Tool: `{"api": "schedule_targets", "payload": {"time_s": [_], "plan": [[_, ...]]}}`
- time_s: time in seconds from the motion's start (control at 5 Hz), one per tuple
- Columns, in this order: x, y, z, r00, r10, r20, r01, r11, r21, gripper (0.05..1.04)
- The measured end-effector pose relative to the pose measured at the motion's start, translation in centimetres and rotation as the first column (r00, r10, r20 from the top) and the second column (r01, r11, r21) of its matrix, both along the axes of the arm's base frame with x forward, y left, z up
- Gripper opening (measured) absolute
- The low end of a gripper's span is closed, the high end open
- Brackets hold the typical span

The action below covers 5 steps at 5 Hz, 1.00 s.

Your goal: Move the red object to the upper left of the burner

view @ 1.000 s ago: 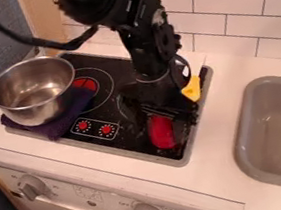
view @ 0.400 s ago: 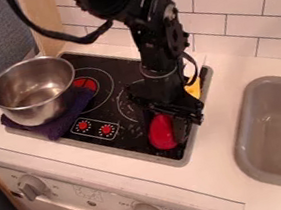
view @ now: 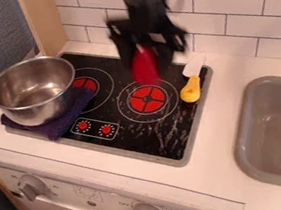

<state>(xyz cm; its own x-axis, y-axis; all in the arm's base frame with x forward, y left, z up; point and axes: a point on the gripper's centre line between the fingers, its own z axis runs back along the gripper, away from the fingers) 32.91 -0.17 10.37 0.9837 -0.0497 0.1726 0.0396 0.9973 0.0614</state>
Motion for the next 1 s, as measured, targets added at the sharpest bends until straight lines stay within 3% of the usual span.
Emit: {"api": "schedule_targets", "payload": {"time_s": [0.2,0.4,0.8,1.0], "plan": [[2.7,4.0,1.2,0.994,0.101,0.037,-0.101,0.995,-0.002,0.742],[4.8,7.7,-0.5,0.982,0.187,0.023,-0.187,0.982,0.017,0.742],[6.8,11.0,-2.5,0.977,0.209,0.036,-0.211,0.976,0.051,0.742],[7.0,13.3,-3.2,0.98,0.188,0.069,-0.19,0.981,0.022,0.742]]}}
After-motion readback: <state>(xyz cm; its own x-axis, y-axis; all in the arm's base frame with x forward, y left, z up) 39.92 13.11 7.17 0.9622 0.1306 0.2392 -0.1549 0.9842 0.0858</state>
